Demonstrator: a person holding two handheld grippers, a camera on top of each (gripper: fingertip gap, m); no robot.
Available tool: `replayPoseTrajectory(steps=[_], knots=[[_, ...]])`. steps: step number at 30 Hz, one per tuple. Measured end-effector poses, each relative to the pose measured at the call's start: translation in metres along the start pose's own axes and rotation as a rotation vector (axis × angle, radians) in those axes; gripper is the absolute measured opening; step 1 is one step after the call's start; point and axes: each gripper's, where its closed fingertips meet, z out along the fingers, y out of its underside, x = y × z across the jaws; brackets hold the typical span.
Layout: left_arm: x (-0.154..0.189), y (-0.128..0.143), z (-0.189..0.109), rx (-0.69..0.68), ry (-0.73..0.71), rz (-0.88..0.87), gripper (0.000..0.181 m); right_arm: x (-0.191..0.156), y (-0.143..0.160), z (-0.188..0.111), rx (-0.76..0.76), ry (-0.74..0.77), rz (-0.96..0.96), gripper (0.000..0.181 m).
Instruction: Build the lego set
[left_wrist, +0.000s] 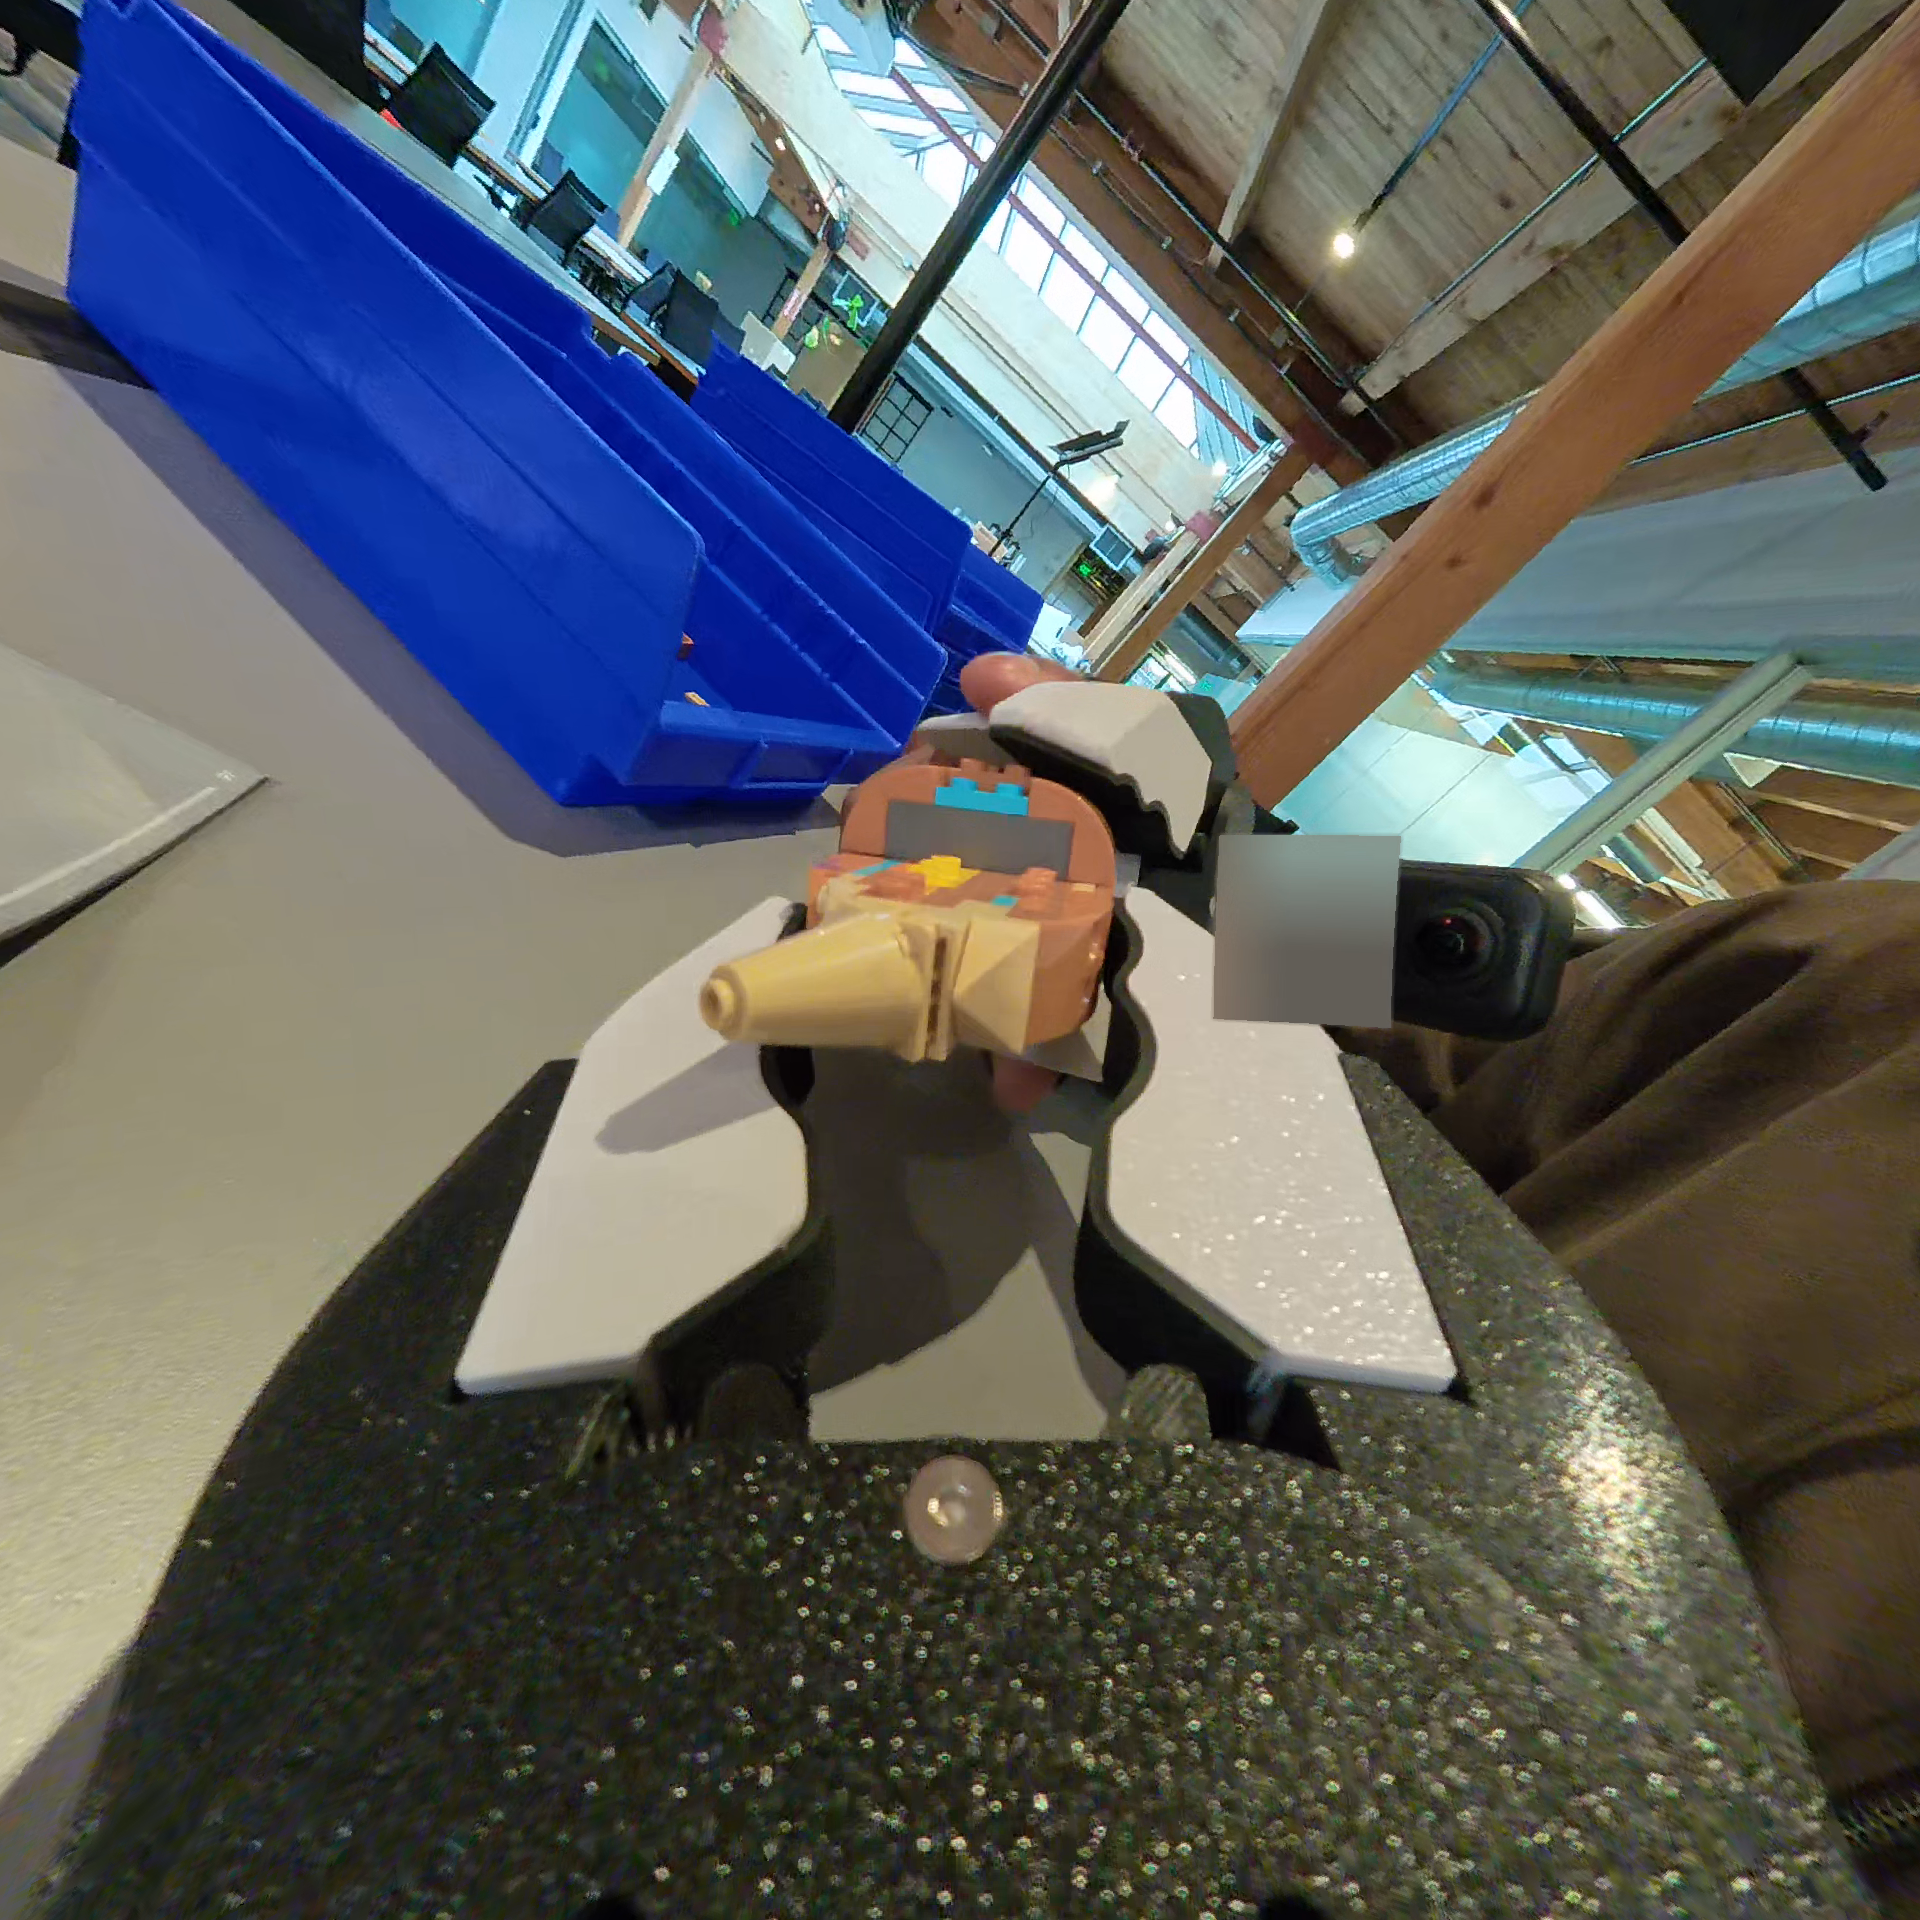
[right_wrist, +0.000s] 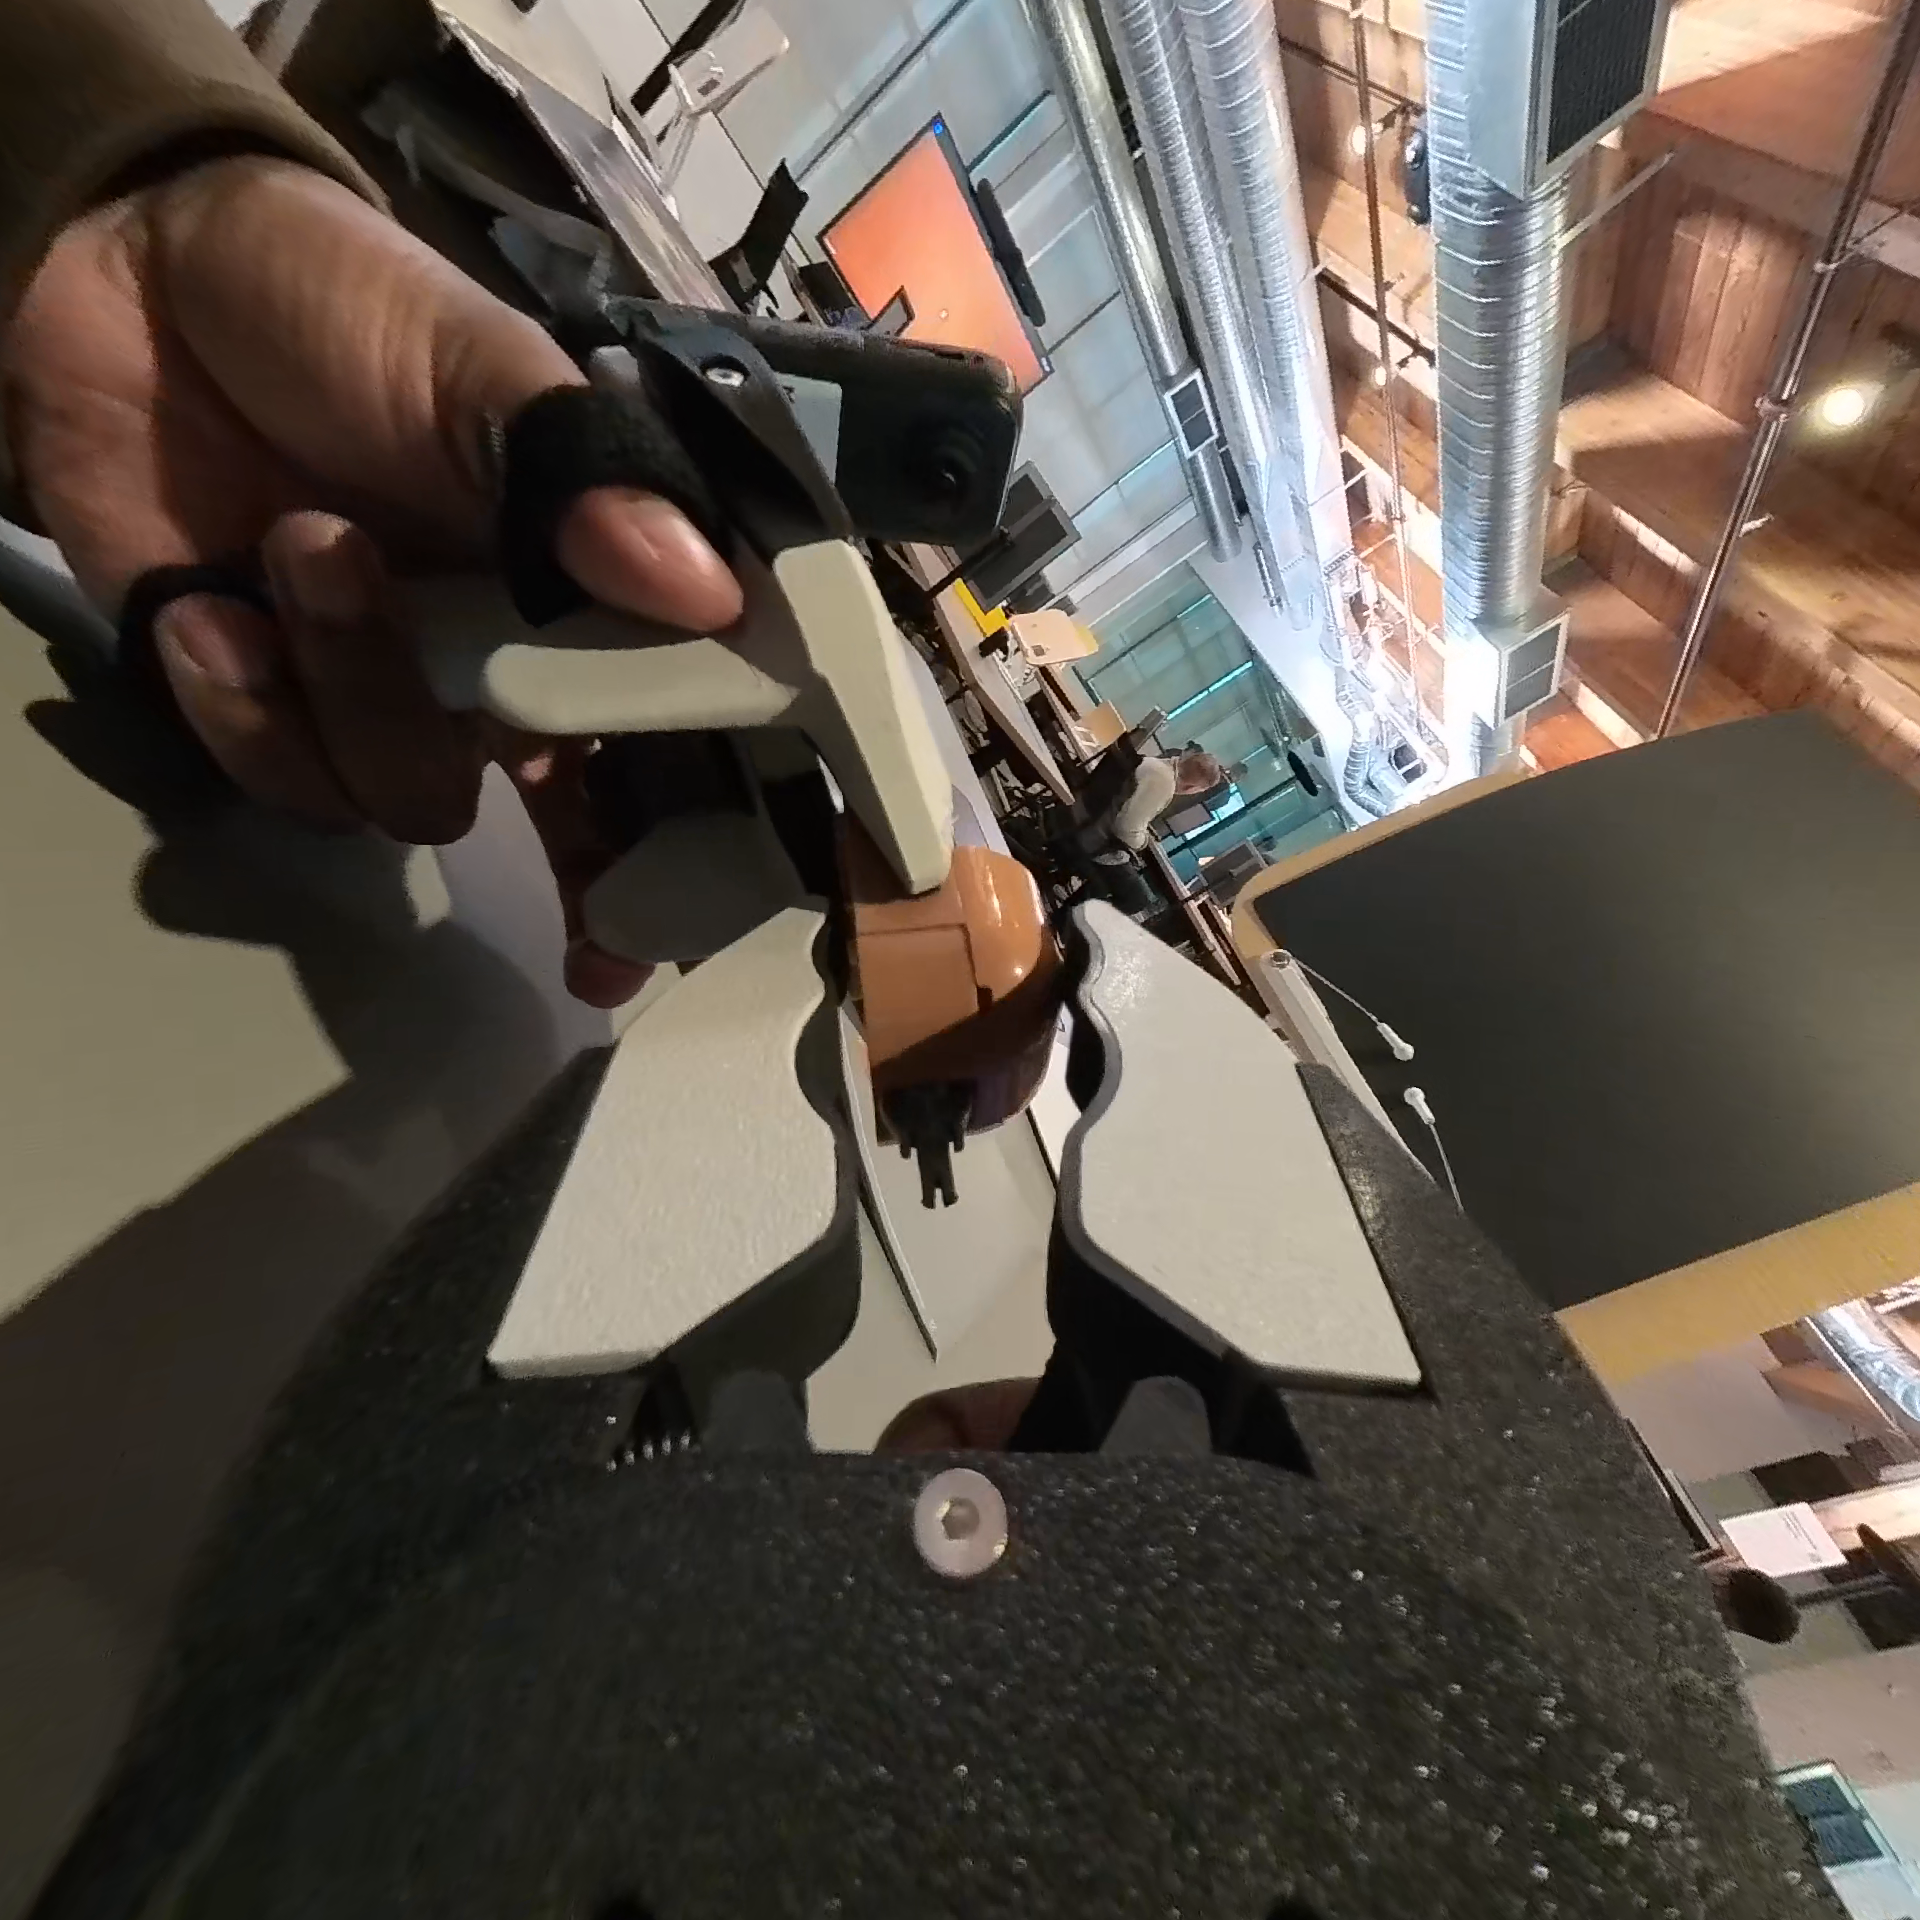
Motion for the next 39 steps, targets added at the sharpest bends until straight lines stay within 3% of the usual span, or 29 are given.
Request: replayPoseTrajectory(steps=[14,19,23,27,30,33,39], knots=[[-0.003,0.0,0.001,0.017,-0.02,-0.032,0.054,-0.001,0.005,0.001,-0.049,-0.04,-0.023,0.037],[-0.001,-0.003,0.001,0.038,-0.025,0.032,0.054,0.003,0.0,0.001,-0.01,0.028,-0.008,0.039],[0.0,-0.009,-0.003,0.078,-0.006,0.014,0.054,0.007,-0.002,0.0,-0.003,0.052,0.001,0.057],[0.008,-0.008,-0.004,0.047,0.026,0.101,0.054,0.008,0.0,-0.002,-0.004,0.028,0.027,0.06],[0.02,-0.002,0.0,0.008,0.06,0.193,0.054,0.003,-0.002,-0.002,0.0,0.005,0.007,0.057],[0.025,0.001,0.002,-0.008,0.061,0.268,0.054,0.002,-0.006,-0.003,0.019,0.02,-0.025,0.043],[0.025,0.001,0.005,0.013,0.054,0.25,0.054,0.003,-0.003,-0.004,0.012,0.025,-0.022,0.04]])
